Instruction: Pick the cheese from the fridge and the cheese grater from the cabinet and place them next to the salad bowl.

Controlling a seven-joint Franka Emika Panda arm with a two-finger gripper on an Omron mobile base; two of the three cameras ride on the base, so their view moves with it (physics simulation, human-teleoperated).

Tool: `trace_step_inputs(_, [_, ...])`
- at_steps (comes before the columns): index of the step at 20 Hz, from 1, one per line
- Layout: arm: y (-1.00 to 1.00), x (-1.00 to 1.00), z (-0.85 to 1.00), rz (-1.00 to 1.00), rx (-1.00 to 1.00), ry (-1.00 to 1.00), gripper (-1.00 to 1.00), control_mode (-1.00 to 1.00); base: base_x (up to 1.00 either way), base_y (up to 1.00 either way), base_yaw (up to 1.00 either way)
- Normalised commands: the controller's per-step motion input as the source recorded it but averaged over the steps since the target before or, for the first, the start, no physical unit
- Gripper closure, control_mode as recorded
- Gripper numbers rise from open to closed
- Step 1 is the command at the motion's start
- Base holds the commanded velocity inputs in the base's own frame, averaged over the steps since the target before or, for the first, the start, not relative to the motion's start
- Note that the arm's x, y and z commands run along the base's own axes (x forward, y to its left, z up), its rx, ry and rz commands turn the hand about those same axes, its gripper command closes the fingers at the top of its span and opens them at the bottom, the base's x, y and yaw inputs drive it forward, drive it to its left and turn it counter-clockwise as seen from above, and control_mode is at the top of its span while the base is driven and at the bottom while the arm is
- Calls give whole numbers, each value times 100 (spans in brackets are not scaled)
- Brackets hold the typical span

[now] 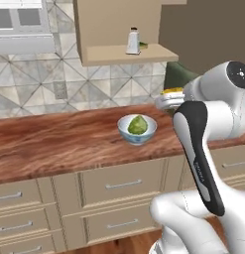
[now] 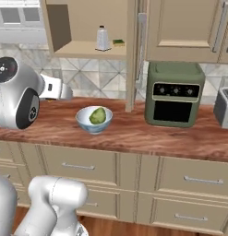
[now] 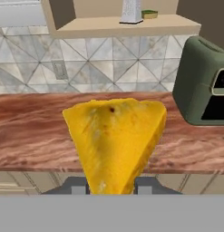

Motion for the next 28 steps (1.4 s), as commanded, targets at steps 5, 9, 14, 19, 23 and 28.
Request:
trace_step_inputs(5, [0, 0, 0, 0, 0, 0, 100, 100, 63, 49, 0])
trace_step_inputs(9, [0, 0, 0, 0, 0, 0, 100, 100, 54, 40, 1])
trace_step_inputs(14, [0, 0, 0, 0, 0, 0, 100, 100, 36, 34, 2])
trace_step_inputs(19, [0, 0, 0, 0, 0, 0, 100, 100, 34, 26, 3])
trace_step_inputs(23, [0, 0, 0, 0, 0, 0, 100, 100, 45, 30, 2])
trace_step_inputs(28, [0, 0, 0, 0, 0, 0, 100, 100, 45, 27, 2])
